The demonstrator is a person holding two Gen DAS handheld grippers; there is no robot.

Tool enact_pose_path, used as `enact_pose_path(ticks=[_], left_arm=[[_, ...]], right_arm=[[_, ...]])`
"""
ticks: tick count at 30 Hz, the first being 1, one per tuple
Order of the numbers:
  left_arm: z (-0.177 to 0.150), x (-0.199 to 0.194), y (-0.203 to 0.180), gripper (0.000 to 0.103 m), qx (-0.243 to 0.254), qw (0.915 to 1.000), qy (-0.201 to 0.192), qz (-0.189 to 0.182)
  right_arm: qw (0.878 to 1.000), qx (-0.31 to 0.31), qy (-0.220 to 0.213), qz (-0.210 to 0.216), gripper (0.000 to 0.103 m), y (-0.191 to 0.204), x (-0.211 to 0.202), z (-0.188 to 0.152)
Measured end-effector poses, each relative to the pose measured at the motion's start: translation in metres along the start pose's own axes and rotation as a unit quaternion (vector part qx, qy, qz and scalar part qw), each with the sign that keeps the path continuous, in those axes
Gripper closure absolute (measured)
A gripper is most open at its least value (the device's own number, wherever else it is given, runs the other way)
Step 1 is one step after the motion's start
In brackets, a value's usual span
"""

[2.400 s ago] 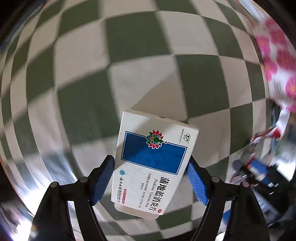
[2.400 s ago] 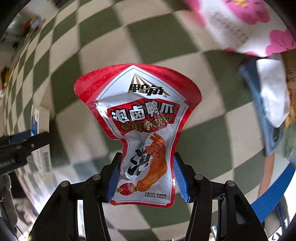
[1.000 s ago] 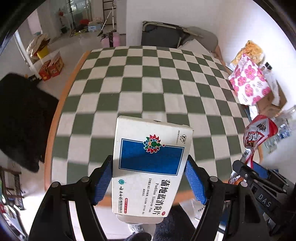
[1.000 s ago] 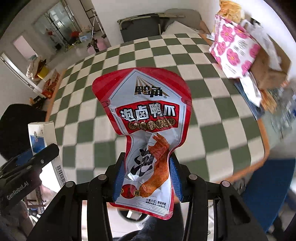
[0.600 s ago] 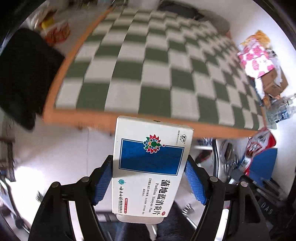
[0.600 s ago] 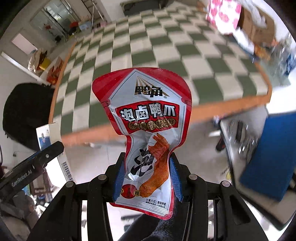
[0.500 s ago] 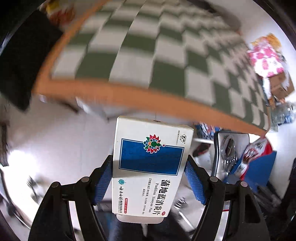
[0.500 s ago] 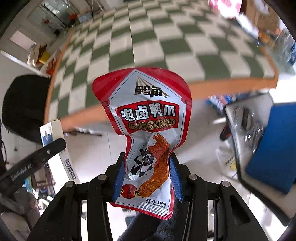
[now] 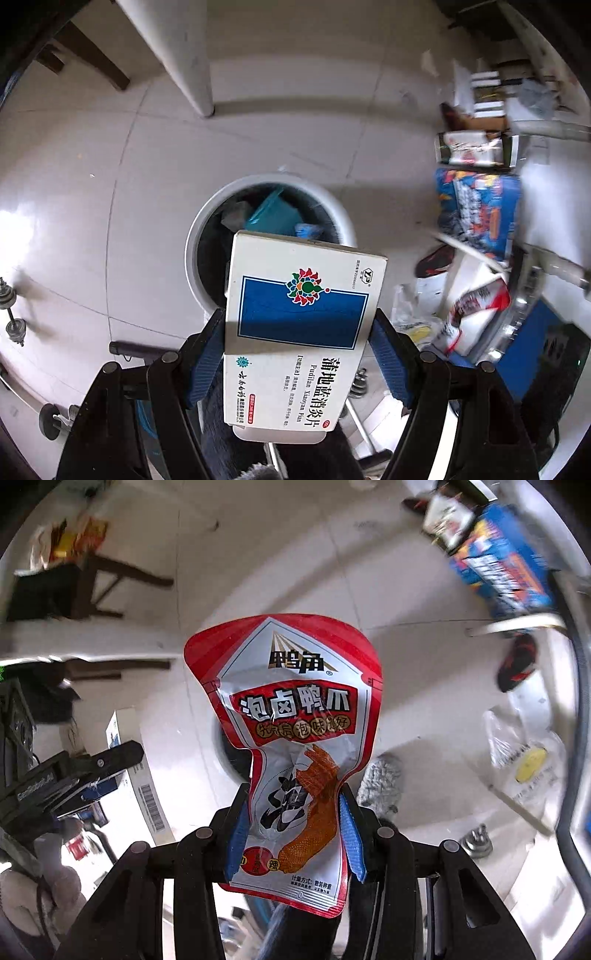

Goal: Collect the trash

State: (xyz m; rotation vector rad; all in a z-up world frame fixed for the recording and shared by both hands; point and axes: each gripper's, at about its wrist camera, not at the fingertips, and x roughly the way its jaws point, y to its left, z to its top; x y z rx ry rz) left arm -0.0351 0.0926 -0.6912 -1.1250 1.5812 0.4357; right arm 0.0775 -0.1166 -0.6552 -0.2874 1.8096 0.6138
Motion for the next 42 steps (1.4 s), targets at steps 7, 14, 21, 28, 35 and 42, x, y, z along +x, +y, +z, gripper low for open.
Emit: enact_pose_path(ticks=[7, 14, 21, 28, 35, 42], left_arm=[[0.007, 0.053, 0.041, 0.0, -0.024, 0.9996, 0.006, 0.015], [-0.022, 0.016, 0.052, 0.0, -0.025, 0.9921, -0.068, 0.102], [-0.066, -0.048, 0.022, 0.0, 0.024, 0.9839, -0.104, 0.143], [-0.127, -0.146, -0.028, 0.0, 0.072, 0.9792, -0.121, 0.146], [-0.188, -0.248, -0.072, 0.0, 0.108, 0.9742, -0.148, 0.132], [-0.253, -0.338, -0.102, 0.0, 0.127, 0.9723, -0.177, 0.086]], right_arm=[[0.993, -0.094, 0.071, -0.01, 0.048, 0.011, 0.135, 0.035], [0.991, -0.118, 0.068, 0.0, 0.004, 0.017, 0.15, 0.03], [0.99, -0.117, 0.017, -0.075, 0.001, 0.028, 0.079, 0.001], [0.991, -0.085, -0.03, -0.1, 0.001, 0.049, -0.051, -0.049], [0.991, -0.076, -0.056, -0.091, 0.001, 0.07, -0.197, -0.105], [0.99, -0.078, -0.09, -0.07, 0.001, 0.084, -0.331, -0.161]])
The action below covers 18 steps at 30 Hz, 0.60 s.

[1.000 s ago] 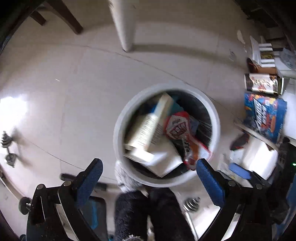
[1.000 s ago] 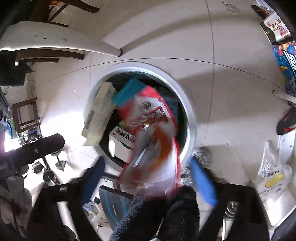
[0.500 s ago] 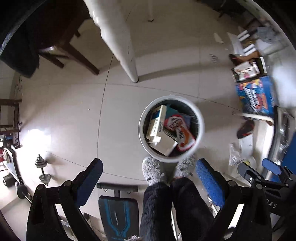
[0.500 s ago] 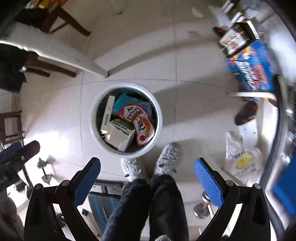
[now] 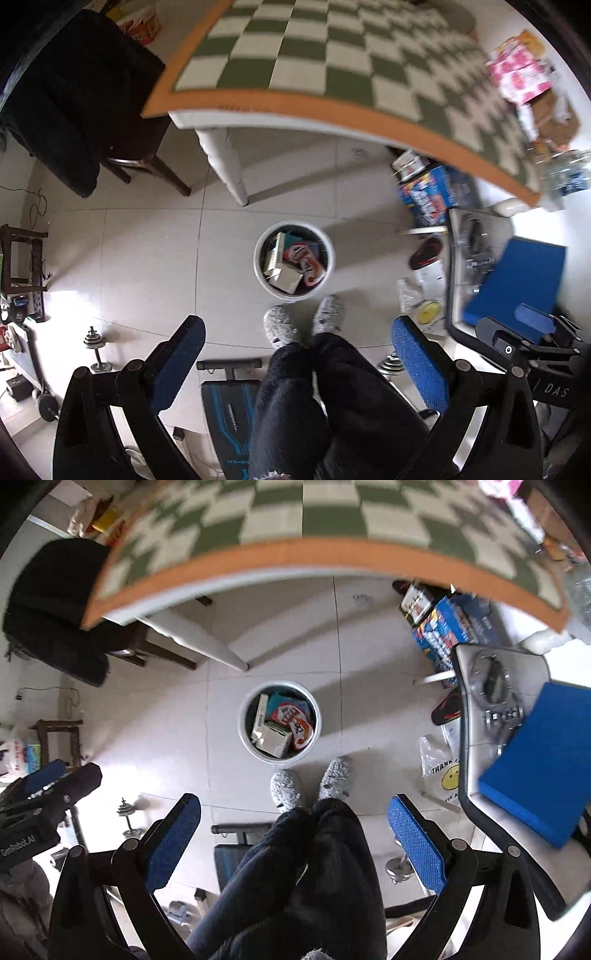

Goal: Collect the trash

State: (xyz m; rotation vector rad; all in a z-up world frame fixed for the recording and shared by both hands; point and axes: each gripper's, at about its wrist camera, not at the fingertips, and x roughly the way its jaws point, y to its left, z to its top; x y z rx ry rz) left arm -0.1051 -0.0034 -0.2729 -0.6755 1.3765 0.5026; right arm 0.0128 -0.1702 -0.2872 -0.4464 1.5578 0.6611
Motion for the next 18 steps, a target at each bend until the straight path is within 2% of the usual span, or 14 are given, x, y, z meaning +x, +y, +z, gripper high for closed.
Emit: enact_pose_path(ticks=[6, 10, 18], left_arm=[[-0.015, -0.062, -0.013, 0.0, 0.009, 0.999, -0.018, -0.04], [-0.023, -0.096, -0.016, 0.0, 0.01, 0.9968, -0.03, -0.073], [-0.038, -0.139, -0.01, 0.0, 0.004, 0.9917, -0.055, -0.117]], right_arm=[[0.999, -0.016, -0.031, 0.02, 0.001, 0.008, -0.094, -0.023], [0.998, -0.024, -0.043, 0.039, 0.001, 0.013, -0.138, -0.039], [0.994, -0.023, -0.048, 0.099, 0.0, 0.013, -0.183, -0.059]])
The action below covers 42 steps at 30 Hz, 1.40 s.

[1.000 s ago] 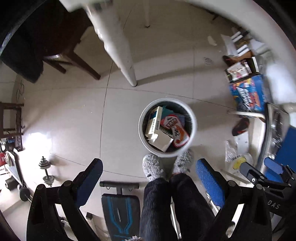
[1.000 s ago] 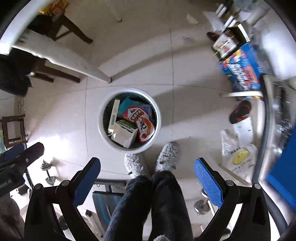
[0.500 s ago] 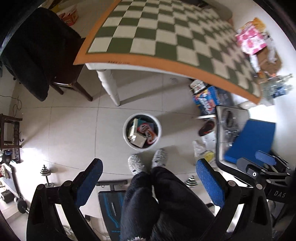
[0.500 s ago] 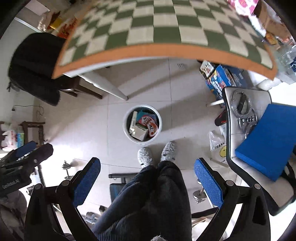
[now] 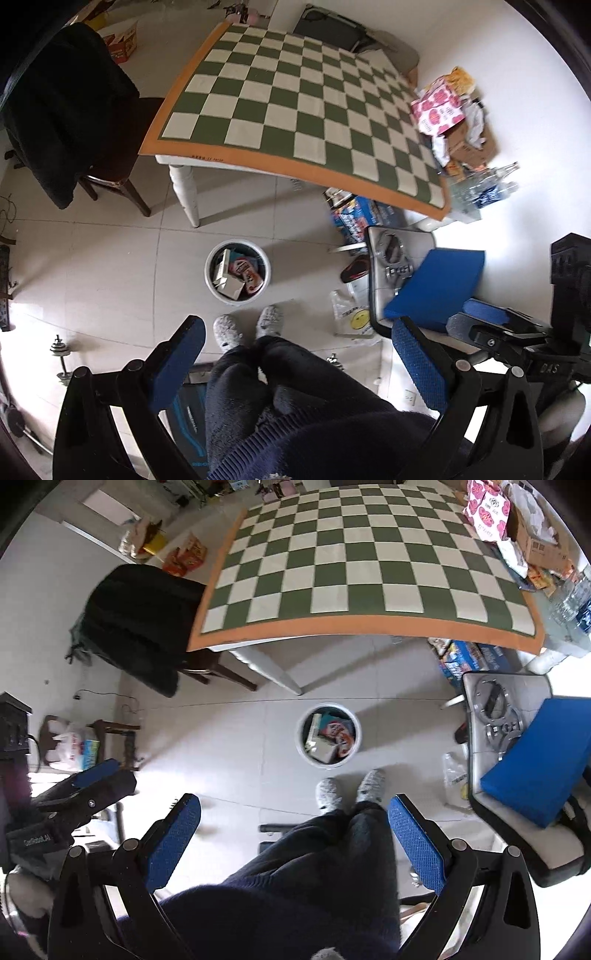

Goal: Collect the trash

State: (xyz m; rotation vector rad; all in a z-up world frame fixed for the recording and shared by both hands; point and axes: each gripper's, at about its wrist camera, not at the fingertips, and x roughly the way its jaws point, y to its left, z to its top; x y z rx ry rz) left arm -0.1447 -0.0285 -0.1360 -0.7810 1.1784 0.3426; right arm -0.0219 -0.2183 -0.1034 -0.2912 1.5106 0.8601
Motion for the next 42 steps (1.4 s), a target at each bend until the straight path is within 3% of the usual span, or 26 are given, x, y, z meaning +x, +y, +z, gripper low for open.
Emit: enact_pose_path(ticks=[11, 42], left_arm=[[-0.006, -0.025, -0.004, 0.0, -0.002, 0.9993, -0.023, -0.028], [-0.006, -0.043, -0.017, 0.0, 0.024, 0.9987, -0.027, -0.037]], right_arm=[[1.0, -0.022, -0.009, 0.015, 0.0, 0.012, -0.027, -0.008], [0.999, -0.018, -0.008, 0.027, 0.0, 0.013, -0.044, -0.011]])
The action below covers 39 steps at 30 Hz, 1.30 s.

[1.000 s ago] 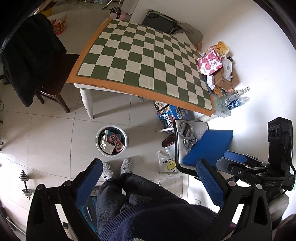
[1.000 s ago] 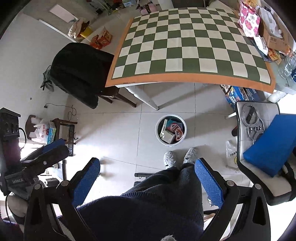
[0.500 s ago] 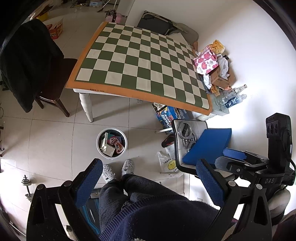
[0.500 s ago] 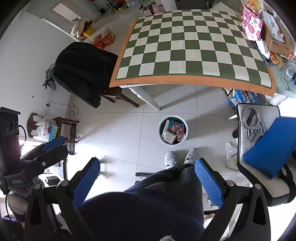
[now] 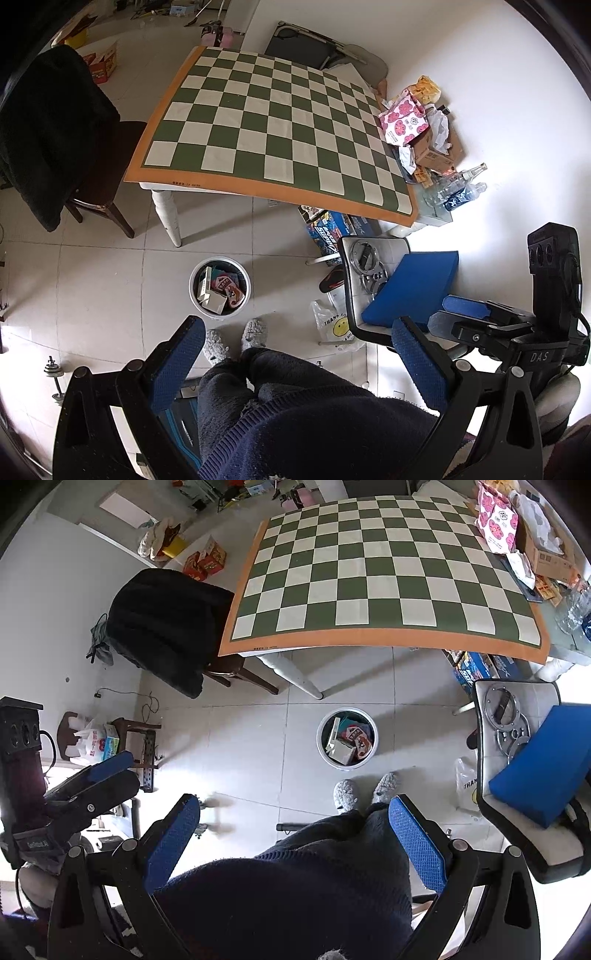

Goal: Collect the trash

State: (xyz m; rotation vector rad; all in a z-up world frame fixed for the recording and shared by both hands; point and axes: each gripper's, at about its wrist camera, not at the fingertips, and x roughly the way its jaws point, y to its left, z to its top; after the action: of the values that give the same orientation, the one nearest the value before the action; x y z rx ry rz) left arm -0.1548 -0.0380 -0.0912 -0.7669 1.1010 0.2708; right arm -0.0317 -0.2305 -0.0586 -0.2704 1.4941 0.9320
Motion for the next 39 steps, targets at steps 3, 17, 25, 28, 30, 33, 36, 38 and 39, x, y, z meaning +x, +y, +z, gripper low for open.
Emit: enact_pose_path(ticks=[3, 17, 25, 28, 30, 33, 36, 38, 39], left_arm=[[0.003, -0.001, 0.0, 0.0, 0.005, 1.0, 0.001, -0.004], [0.008, -0.002, -0.001, 0.0, 0.012, 0.9999, 0.0, -0.011], [0.008, -0.003, -0.002, 0.0, 0.012, 0.9999, -0.001, -0.011], [0.009, -0.003, -0.004, 0.0, 0.011, 0.9999, -0.002, -0.011], [0.009, -0.004, -0.005, 0.0, 0.011, 0.9999, -0.003, -0.01], [0.01, -0.005, -0.006, 0.0, 0.011, 0.9999, -0.003, -0.01], [0.01, -0.005, -0.004, 0.0, 0.012, 0.9999, -0.003, -0.011], [0.01, -0.005, -0.004, 0.0, 0.012, 0.9999, -0.004, -0.011], [0.01, -0.005, -0.004, 0.0, 0.012, 0.9999, -0.003, -0.011]], right_arm=[[1.0, 0.004, -0.002, 0.002, 0.0, -0.002, -0.003, 0.0], [1.0, 0.01, -0.008, 0.004, 0.0, -0.009, -0.014, -0.001], [1.0, 0.01, -0.009, 0.004, 0.0, -0.009, -0.015, -0.001], [1.0, 0.011, -0.009, 0.005, 0.0, -0.009, -0.016, 0.0], [1.0, 0.011, -0.009, 0.005, 0.0, -0.008, -0.015, 0.0], [1.0, 0.012, -0.009, 0.005, 0.0, -0.008, -0.016, 0.001], [1.0, 0.012, -0.009, 0.006, 0.0, -0.008, -0.015, 0.001], [1.0, 0.013, -0.009, 0.006, 0.0, -0.008, -0.015, 0.001], [1.0, 0.013, -0.009, 0.006, 0.0, -0.006, -0.016, 0.003]])
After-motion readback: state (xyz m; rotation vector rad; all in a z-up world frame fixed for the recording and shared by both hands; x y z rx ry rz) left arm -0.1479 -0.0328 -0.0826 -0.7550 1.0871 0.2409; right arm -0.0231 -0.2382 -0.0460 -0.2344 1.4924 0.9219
